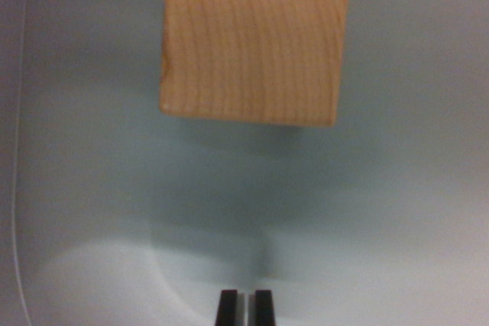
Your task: Push wooden cube
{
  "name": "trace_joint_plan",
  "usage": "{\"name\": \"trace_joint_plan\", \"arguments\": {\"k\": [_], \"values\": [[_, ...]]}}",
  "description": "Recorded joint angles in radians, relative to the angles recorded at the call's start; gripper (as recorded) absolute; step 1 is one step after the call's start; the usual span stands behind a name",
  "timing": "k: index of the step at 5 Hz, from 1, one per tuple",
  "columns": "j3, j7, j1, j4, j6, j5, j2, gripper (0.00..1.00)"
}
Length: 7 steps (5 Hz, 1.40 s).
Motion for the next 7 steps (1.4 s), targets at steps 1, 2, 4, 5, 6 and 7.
{"name": "trace_joint_plan", "arguments": {"k": [1, 2, 4, 5, 6, 7], "values": [[0.0, 0.0, 0.0, 0.0, 0.0, 0.0, 0.0, 1.0], [0.0, -0.001, -0.0003, 0.003, 0.001, -0.0002, 0.002, 1.0], [-0.002, -0.004, -0.0014, 0.016, 0.006, -0.001, 0.01, 1.0], [-0.002, -0.004, -0.0014, 0.016, 0.006, -0.001, 0.01, 1.0], [-0.005, -0.01, -0.0033, 0.037, 0.013, -0.0025, 0.023, 1.0], [-0.005, -0.01, -0.0033, 0.037, 0.013, -0.0025, 0.023, 1.0]]}}
